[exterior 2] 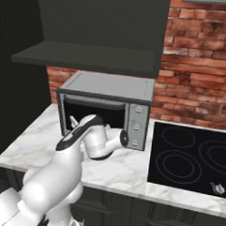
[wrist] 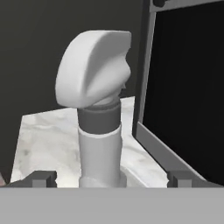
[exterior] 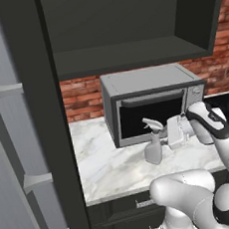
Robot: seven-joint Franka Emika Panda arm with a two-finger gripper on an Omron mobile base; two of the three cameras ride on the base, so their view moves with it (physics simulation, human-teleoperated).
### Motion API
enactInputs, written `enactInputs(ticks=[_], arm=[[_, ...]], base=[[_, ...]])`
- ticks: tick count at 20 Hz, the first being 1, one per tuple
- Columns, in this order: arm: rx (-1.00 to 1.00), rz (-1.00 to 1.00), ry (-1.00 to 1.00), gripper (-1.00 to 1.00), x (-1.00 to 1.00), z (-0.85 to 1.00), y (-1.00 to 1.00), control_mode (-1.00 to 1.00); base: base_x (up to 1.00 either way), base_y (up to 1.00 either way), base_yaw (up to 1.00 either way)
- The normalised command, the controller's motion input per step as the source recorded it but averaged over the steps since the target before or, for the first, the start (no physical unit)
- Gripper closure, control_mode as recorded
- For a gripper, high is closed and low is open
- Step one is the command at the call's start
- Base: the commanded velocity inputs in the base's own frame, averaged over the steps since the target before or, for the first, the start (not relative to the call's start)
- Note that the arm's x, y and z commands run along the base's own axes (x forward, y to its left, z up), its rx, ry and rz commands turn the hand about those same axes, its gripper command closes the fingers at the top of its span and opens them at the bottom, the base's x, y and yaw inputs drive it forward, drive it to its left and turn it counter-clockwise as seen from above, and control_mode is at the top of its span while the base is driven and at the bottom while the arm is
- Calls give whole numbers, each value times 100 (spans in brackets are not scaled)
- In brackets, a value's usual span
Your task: Move the cutting board and knife to the sink. Then move spray from the cabinet to the counter.
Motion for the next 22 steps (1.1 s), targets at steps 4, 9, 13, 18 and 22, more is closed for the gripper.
enactInputs(ticks=[4,9,13,18,22], arm=[[0,0,0,-100,-11,7,-29,-100],[0,-1,3,-100,-10,24,-40,-100],[0,-6,9,-100,-11,37,-41,-100],[0,-9,7,-100,-38,41,-48,-100],[0,-13,14,-100,-33,44,-24,-100]], base=[[0,0,0],[0,0,0],[0,0,0],[0,0,0],[0,0,0]])
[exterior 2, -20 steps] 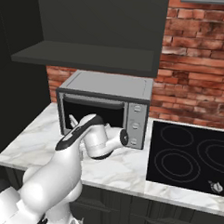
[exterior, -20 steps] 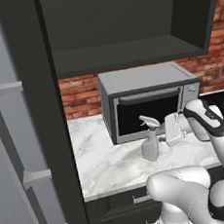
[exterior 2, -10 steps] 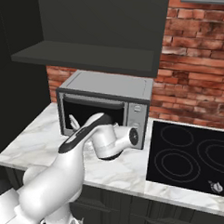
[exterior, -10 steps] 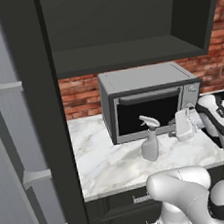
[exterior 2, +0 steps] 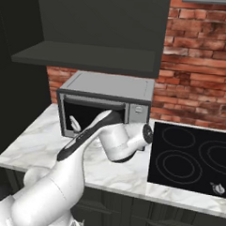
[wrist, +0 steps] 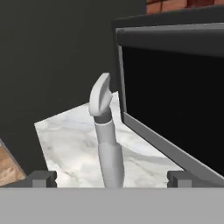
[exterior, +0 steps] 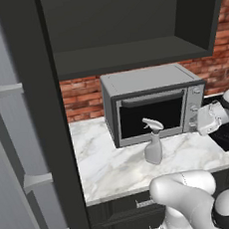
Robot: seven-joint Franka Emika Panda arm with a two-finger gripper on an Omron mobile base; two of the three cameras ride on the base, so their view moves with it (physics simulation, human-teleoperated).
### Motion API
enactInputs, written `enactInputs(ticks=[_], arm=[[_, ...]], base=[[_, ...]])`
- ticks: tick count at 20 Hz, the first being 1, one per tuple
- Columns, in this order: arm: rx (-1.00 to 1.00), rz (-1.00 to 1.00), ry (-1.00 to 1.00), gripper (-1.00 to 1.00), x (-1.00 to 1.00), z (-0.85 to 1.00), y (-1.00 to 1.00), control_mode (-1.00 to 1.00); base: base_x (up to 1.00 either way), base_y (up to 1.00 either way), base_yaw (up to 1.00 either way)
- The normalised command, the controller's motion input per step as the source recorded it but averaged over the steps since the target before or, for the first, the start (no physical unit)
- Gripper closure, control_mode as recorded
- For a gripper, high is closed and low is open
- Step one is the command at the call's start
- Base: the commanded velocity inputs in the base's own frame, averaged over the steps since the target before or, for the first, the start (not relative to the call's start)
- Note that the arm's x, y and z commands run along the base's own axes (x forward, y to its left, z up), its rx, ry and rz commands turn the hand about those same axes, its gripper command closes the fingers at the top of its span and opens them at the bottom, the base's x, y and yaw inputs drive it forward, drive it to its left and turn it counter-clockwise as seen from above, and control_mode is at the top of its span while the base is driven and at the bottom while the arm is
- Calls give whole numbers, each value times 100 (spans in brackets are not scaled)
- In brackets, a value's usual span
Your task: Move the cutting board and knife to the sink. Then move spray from the cabinet to the counter.
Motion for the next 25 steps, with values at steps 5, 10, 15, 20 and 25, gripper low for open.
enactInputs(ticks=[5,10,15,20,25], arm=[[-2,-25,14,-100,-14,39,0,-100],[0,-24,18,-100,-34,47,1,-100],[-2,-24,19,-100,-45,46,11,-100],[-1,-21,20,-100,-63,53,8,-100],[-2,-21,12,-100,-87,43,21,-100]], base=[[0,0,0],[0,0,0],[0,0,0],[0,0,0],[0,0,0]])
